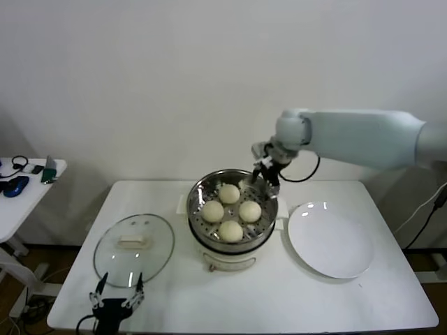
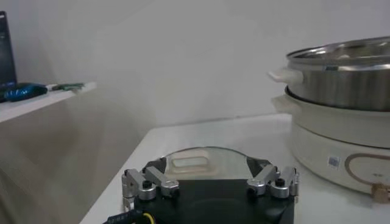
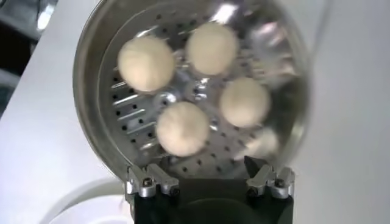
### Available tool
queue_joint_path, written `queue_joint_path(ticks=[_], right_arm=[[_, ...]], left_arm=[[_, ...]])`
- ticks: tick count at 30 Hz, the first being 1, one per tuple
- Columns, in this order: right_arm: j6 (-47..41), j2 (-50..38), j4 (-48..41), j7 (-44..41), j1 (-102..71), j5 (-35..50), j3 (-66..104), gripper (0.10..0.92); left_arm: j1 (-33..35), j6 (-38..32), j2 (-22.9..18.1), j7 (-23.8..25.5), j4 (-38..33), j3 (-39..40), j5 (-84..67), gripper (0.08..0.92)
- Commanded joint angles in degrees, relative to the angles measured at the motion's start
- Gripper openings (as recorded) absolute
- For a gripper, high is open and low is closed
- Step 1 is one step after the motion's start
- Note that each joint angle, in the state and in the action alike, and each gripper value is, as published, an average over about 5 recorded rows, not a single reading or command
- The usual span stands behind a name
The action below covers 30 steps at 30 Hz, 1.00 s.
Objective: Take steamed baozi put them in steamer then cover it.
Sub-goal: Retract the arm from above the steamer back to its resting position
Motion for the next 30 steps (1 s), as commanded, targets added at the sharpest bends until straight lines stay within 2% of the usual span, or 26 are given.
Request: queue_joint_path(ticks=[1,6,11,15,21,25,30], right_arm=[[-6.81,-18.33,2.73,17.29,-5.85,10.86,22.66,0.823],[-6.73,-29.99,9.23,34.58,-28.21,7.91,47.08,0.823],[-0.78,-40.7,16.88,43.75,-49.18,5.14,61.97,0.823],[3.23,-44.45,21.74,49.44,-72.49,5.74,80.83,0.823],[6.86,-33.72,25.54,49.92,-111.67,0.77,122.41,0.823],[12.47,-25.03,26.95,46.02,-126.94,-5.5,134.8,0.823],[21.61,-13.74,27.51,43.1,-138.6,-8.8,139.87,0.823]], left_arm=[[-0.38,0.76,0.35,1.14,-0.64,0.08,0.07,0.823],[-1.42,1.11,0.84,1.94,-0.59,0.41,1.2,0.823],[-2.75,1.45,1.31,1.96,-0.4,0.09,1.42,0.823],[-3.9,1.41,1.55,1.73,-0.26,-0.16,1.07,0.823],[-5.26,0.86,1.95,0.83,-0.88,-0.08,0.81,0.823],[-6.15,0.48,2.25,0.8,-1.11,-0.53,0.89,0.823],[-6.96,-0.2,2.39,0.83,-1.21,-0.51,1.05,0.823]])
